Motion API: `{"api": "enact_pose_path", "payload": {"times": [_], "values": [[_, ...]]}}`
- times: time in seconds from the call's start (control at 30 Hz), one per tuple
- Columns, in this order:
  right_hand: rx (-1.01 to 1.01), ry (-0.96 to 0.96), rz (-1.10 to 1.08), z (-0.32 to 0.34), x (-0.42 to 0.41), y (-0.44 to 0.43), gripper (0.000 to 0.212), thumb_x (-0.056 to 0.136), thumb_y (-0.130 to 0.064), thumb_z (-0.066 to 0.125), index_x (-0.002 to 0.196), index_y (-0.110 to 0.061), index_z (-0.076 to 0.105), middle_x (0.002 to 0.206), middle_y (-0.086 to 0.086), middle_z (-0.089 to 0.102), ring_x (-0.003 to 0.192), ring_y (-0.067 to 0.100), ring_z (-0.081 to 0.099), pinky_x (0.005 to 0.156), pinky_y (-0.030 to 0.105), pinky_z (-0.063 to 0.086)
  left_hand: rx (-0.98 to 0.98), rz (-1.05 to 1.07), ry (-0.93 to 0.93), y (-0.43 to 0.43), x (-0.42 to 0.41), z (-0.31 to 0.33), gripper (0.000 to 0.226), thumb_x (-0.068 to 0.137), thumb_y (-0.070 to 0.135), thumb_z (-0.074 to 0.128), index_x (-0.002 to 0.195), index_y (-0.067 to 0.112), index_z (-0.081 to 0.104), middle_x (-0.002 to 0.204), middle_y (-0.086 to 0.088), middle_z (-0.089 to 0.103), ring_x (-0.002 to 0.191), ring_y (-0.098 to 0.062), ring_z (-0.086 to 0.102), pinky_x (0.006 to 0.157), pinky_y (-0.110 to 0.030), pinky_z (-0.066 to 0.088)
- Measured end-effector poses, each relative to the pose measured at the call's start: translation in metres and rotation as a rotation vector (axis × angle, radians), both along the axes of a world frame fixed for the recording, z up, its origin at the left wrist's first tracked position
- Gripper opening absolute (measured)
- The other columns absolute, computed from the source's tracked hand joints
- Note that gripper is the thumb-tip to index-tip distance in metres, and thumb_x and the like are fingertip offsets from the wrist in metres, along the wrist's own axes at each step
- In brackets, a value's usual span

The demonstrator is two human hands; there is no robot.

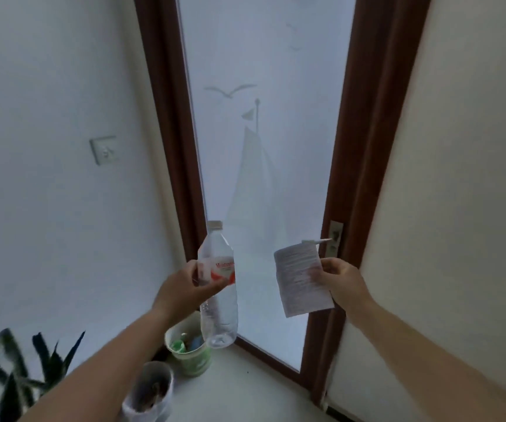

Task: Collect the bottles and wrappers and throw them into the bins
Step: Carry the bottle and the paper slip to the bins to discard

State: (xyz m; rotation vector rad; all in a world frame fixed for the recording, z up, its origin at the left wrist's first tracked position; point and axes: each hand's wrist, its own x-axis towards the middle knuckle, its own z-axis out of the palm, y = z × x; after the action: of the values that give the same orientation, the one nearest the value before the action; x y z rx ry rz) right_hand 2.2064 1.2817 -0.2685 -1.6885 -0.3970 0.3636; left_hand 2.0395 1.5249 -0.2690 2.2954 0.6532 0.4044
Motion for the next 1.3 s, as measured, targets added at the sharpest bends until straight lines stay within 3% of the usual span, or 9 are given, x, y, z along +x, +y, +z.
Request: {"api": "enact_pose_path", "payload": {"times": [0.1, 0.23, 0.47, 0.63, 0.77, 0.9, 1.3], "values": [[0.010, 0.002, 0.087, 0.003, 0.037, 0.035, 0.013, 0.082, -0.013, 0.068, 0.094, -0.015, 0.064, 0.093, 0.005, 0.068, 0.087, 0.025, 0.065, 0.076, 0.038, 0.055, -0.021, 0.094, -0.022, 0.016, 0.014, 0.003, 0.053, 0.072, 0.056, 0.069, 0.107, 0.017, 0.058, 0.087, 0.008, 0.067, 0.074, -0.007, 0.065, 0.058, -0.017, 0.047], [0.015, 0.033, 0.175, 0.008, 0.082, 0.071, 0.012, 0.082, -0.009, 0.067, 0.091, -0.016, 0.064, 0.093, 0.006, 0.069, 0.087, 0.024, 0.065, 0.075, 0.036, 0.054, -0.019, 0.201, -0.005, 0.032, 0.034, 0.007, 0.053, 0.072, 0.055, 0.070, 0.110, 0.020, 0.058, 0.092, 0.008, 0.068, 0.079, -0.006, 0.065, 0.060, -0.018, 0.046], [-0.035, 0.067, 0.287, -0.004, 0.136, 0.124, 0.017, 0.081, -0.009, 0.067, 0.098, -0.009, 0.066, 0.094, 0.010, 0.070, 0.084, 0.024, 0.065, 0.074, 0.036, 0.053, -0.073, 0.357, -0.006, 0.052, 0.052, -0.003, 0.061, 0.062, 0.070, 0.067, 0.106, 0.029, 0.057, 0.090, 0.012, 0.069, 0.080, -0.008, 0.066, 0.073, -0.033, 0.057], [-0.059, 0.085, 0.374, -0.017, 0.143, 0.164, 0.014, 0.083, -0.008, 0.065, 0.097, -0.008, 0.067, 0.093, 0.011, 0.070, 0.081, 0.025, 0.064, 0.066, 0.031, 0.051, -0.106, 0.446, 0.049, 0.068, 0.044, -0.017, 0.065, 0.057, 0.074, 0.065, 0.106, 0.032, 0.058, 0.092, 0.013, 0.069, 0.083, -0.008, 0.065, 0.077, -0.035, 0.056], [-0.074, 0.082, 0.417, -0.025, 0.146, 0.197, 0.013, 0.082, -0.009, 0.065, 0.095, -0.008, 0.068, 0.091, 0.009, 0.070, 0.081, 0.025, 0.065, 0.066, 0.032, 0.052, -0.125, 0.512, 0.049, 0.089, 0.042, -0.024, 0.057, 0.068, 0.065, 0.067, 0.109, 0.028, 0.057, 0.092, 0.012, 0.067, 0.083, -0.008, 0.063, 0.071, -0.028, 0.050], [-0.110, 0.076, 0.449, -0.034, 0.147, 0.233, 0.013, 0.081, -0.010, 0.066, 0.094, -0.009, 0.068, 0.086, 0.006, 0.070, 0.077, 0.021, 0.064, 0.064, 0.030, 0.051, -0.148, 0.552, 0.058, 0.120, 0.044, -0.034, 0.064, 0.062, 0.071, 0.065, 0.109, 0.029, 0.057, 0.093, 0.011, 0.067, 0.085, -0.009, 0.063, 0.078, -0.033, 0.053], [-0.225, 0.097, 0.508, -0.073, 0.144, 0.402, 0.012, 0.083, -0.010, 0.066, 0.094, -0.007, 0.069, 0.088, 0.007, 0.071, 0.076, 0.018, 0.064, 0.060, 0.026, 0.048, -0.251, 0.583, 0.094, 0.278, 0.046, -0.080, 0.062, 0.067, 0.069, 0.064, 0.113, 0.029, 0.054, 0.100, 0.010, 0.067, 0.089, -0.009, 0.063, 0.082, -0.035, 0.054]]}}
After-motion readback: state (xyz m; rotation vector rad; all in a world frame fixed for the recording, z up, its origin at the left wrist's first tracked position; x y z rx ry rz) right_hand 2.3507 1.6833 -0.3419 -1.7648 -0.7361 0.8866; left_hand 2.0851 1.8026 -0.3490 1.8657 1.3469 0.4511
